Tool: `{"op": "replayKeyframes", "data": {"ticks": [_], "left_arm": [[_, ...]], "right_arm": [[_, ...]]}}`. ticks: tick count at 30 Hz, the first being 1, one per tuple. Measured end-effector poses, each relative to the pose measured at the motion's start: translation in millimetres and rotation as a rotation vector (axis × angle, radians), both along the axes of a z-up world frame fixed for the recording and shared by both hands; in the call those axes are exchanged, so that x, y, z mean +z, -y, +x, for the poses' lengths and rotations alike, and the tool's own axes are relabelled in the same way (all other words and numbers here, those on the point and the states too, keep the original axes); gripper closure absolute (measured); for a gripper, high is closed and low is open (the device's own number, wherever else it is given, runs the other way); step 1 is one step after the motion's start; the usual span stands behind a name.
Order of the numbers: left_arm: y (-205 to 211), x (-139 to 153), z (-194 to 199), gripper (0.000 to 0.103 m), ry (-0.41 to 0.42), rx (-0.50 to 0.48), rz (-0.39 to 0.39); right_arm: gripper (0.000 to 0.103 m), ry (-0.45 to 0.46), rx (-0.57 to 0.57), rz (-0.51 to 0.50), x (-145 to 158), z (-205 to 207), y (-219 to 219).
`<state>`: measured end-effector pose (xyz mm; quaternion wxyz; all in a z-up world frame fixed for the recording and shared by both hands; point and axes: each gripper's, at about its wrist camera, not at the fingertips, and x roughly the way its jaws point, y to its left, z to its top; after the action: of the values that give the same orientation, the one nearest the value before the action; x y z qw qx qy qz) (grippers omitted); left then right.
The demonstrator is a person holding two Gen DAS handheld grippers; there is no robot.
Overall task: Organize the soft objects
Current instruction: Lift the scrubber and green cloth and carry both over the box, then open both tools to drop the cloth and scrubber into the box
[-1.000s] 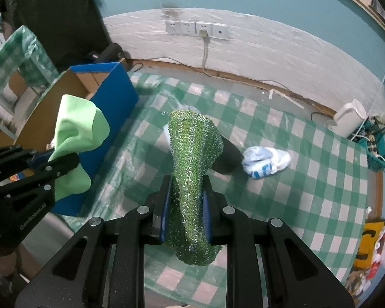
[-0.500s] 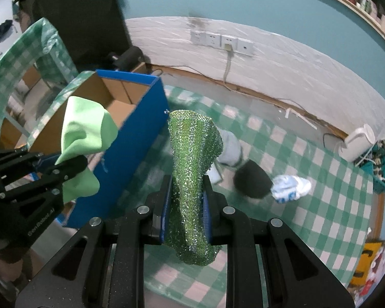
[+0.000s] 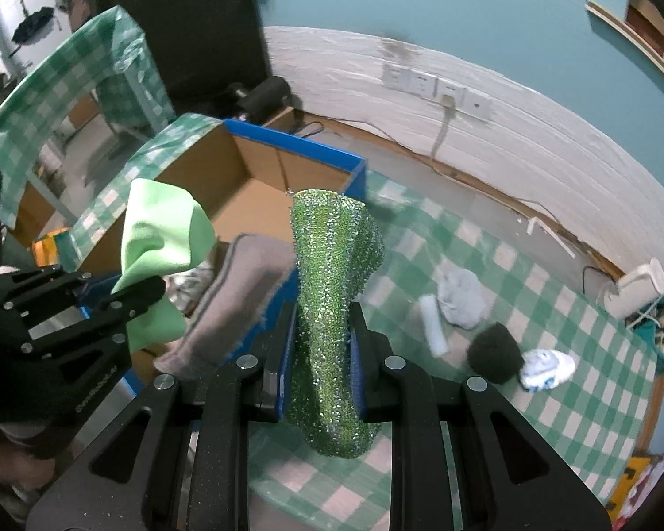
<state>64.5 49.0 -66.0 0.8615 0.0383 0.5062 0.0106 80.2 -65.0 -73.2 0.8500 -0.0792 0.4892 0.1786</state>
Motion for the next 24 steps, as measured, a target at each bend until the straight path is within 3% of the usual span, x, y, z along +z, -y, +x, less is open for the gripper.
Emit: {"op": "replayKeyframes", "data": {"ticks": [14, 22, 24], "left_arm": [[-56.0, -18.9, 3.0, 0.091, -0.031, 0.098, -0.011], [-80.1, -39.8, 6.0, 0.091, -0.080, 0.149, -0.006], [-81.7, -41.2, 6.5, 0.086, -0.084, 0.152, -0.006]], "right_arm": [[0.083, -0.051, 0.113, -0.002, -21.7, 16.8, -73.3], [0.083, -0.103, 0.139, -0.001, -42.6, 24.6, -95.3], [0.081, -0.113, 0.140, 0.003, -45.6, 26.1, -96.7]]}}
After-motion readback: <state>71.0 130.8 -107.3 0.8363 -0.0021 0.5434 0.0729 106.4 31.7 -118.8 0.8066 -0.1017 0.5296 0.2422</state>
